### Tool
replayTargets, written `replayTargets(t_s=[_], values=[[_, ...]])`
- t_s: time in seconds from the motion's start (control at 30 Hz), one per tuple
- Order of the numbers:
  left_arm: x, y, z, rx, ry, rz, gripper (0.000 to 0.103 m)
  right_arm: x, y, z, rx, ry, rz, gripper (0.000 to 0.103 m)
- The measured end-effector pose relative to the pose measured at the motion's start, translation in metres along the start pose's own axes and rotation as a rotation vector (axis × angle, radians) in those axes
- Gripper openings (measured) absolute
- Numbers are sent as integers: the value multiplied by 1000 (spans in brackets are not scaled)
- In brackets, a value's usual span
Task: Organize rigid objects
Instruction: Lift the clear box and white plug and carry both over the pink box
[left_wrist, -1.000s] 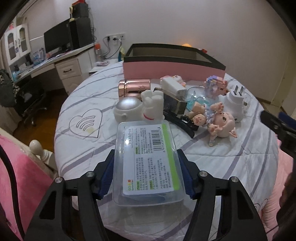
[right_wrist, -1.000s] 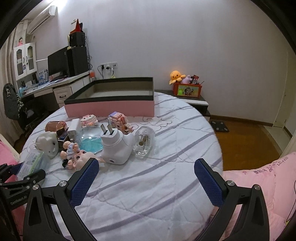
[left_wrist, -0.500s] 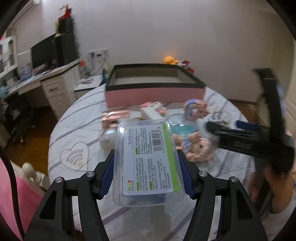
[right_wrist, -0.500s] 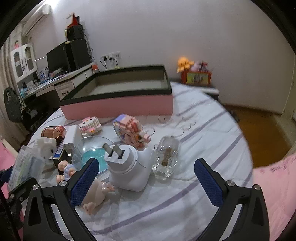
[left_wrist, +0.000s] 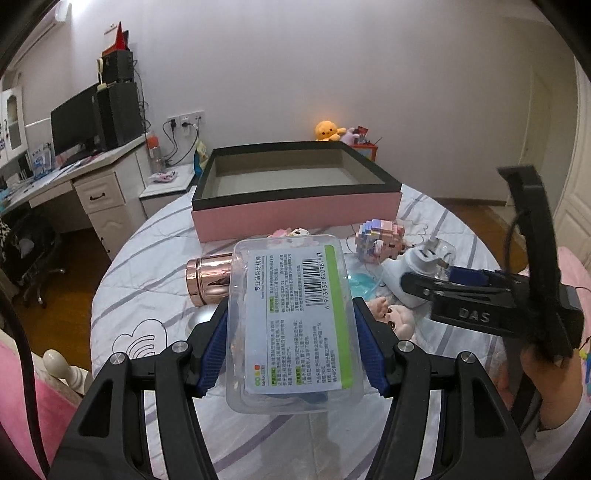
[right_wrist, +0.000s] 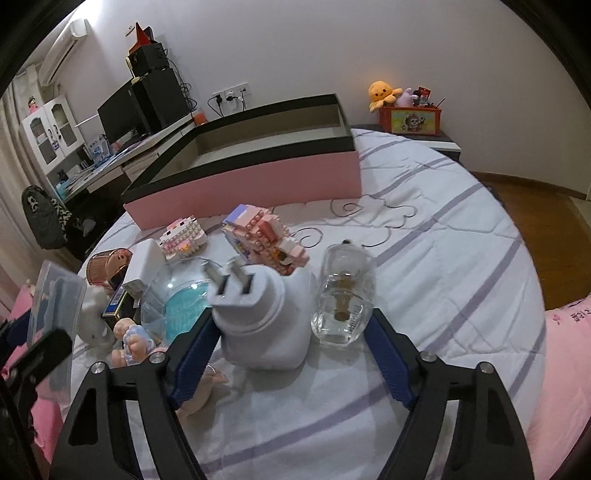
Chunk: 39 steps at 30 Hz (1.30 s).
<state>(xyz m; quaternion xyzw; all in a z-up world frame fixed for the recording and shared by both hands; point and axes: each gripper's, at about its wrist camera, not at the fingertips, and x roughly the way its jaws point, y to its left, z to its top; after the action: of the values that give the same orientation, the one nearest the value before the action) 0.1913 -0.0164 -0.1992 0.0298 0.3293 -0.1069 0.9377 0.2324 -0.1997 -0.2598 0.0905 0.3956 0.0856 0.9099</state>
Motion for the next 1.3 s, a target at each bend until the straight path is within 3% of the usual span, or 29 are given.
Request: replayTargets(t_s=[0.23,0.57,0.77,1.13,1.3], values=[[5,0,0,-3,13,-5,64,-15,-14,-8,9,-9,23,77],[5,7,1,-7,16,-8,64,-21,12,-11,-67,-9,25,77],[6,10,2,-6,15,-9,64,-9,21,-1,-124,-7,0,56],[17,6,10,19,25,-20,63,20,24,11,-178,51,58,58],[19,9,11,1,13,-51,62,11,22,9,-171,19,68,55]])
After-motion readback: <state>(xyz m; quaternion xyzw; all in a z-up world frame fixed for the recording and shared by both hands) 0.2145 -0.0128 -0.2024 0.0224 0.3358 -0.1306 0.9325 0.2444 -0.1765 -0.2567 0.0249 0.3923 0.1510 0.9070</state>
